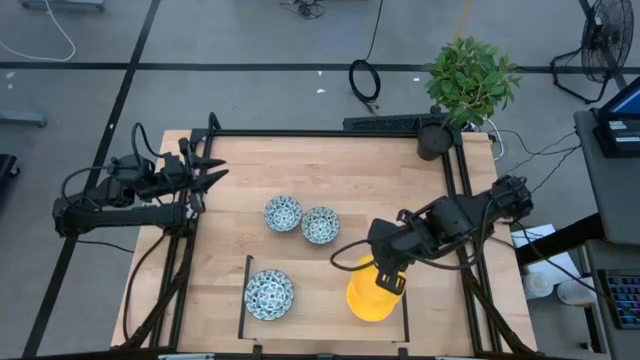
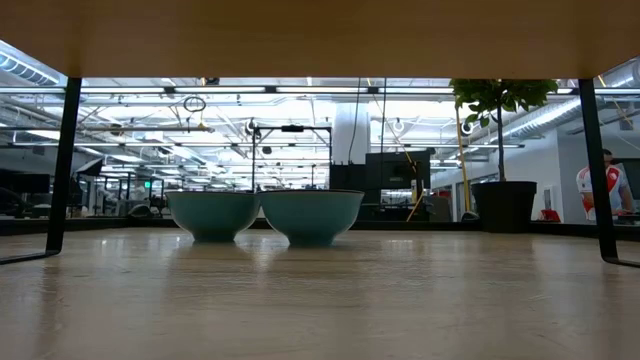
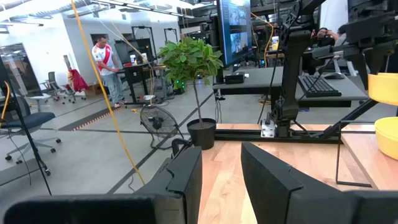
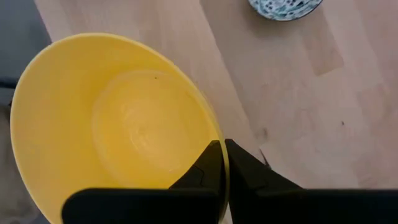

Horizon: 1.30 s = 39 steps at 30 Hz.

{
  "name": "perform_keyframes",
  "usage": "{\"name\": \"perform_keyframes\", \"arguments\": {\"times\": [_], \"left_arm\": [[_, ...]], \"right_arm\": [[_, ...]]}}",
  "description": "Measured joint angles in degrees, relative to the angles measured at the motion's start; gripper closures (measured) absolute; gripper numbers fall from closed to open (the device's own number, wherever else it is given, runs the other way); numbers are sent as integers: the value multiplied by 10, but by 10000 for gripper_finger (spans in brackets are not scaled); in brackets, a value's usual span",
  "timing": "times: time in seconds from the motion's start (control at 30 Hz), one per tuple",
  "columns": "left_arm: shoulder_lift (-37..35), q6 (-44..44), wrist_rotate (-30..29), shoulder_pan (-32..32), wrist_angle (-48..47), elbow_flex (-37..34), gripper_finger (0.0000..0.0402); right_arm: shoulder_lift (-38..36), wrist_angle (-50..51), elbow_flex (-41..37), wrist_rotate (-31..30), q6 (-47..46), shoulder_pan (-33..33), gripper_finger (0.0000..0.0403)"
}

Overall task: Pick & Place Mini bowls
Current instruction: Stack the yellow bowl on the yellow bowl on the shelf

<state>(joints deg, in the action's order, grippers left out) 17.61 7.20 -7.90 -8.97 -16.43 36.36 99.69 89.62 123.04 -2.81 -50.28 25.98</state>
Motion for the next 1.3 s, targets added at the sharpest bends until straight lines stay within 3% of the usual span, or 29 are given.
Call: {"name": "perform_keyframes", "arguments": {"times": [0.33, 0.5, 0.9, 1.3], "left_arm": [[0, 0, 0, 0, 0, 0, 284], [0, 0, 0, 0, 0, 0, 284], [0, 0, 0, 0, 0, 0, 284], [0, 0, 0, 0, 0, 0, 284]], "right_arm": [[1, -20, 0, 0, 0, 8, 403], [1, -51, -32, 45, 5, 4, 403], [0, -113, -113, 90, 27, -5, 403], [1, -123, -136, 88, 41, -5, 403]]}}
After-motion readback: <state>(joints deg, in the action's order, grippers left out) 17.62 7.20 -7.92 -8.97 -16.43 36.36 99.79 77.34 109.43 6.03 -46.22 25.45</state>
